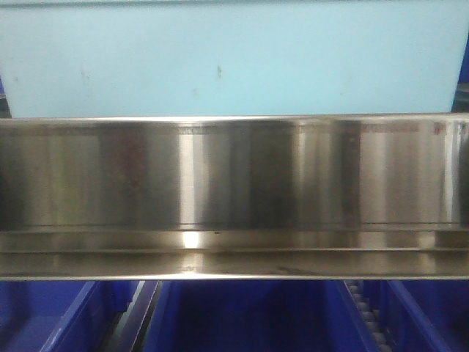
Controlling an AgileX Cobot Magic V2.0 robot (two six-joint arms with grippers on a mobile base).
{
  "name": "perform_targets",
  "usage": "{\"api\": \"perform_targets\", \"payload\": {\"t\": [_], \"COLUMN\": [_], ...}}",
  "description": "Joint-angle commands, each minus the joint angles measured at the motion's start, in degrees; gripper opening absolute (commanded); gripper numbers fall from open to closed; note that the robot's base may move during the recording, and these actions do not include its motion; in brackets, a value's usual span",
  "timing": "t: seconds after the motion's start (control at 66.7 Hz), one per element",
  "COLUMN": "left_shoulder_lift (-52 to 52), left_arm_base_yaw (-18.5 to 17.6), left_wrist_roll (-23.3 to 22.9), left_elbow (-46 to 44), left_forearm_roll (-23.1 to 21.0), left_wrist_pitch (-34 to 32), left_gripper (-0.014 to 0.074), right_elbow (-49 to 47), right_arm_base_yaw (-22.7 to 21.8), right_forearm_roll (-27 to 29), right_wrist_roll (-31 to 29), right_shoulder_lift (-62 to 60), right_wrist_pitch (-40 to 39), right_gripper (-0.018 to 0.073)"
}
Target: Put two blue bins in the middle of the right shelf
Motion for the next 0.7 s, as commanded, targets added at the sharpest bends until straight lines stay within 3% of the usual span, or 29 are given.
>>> {"api": "perform_targets", "payload": {"t": [0.0,0.225,0.33,0.465,0.57,0.69], "left_shoulder_lift": [1.82,4.68,4.78,5.29,5.42,5.42], "left_arm_base_yaw": [-0.28,-0.28,-0.28,-0.28,-0.28,-0.36], "left_wrist_roll": [-0.59,-0.59,-0.59,-0.36,-0.36,-0.20], "left_elbow": [-0.37,0.06,0.06,0.06,0.06,-0.71], "left_forearm_roll": [-1.31,-1.77,-2.17,-2.51,-2.51,-2.63], "left_wrist_pitch": [1.32,2.80,2.80,2.82,3.42,4.24], "left_gripper": [0.0256,0.0246,0.0192,0.0040,-0.0111,-0.0111], "right_elbow": [-0.47,-0.47,-0.47,-0.47,-0.47,-0.70], "right_arm_base_yaw": [0.01,0.01,0.01,0.01,0.01,0.01], "right_forearm_roll": [1.26,2.03,2.03,2.03,2.03,1.58], "right_wrist_roll": [0.07,0.07,0.07,0.07,0.07,0.07], "right_shoulder_lift": [2.15,4.51,4.60,4.72,4.72,4.61], "right_wrist_pitch": [-0.70,0.55,0.67,0.67,0.56,0.45], "right_gripper": [0.0238,0.0157,0.0034,-0.0166,-0.0167,-0.0166]}}
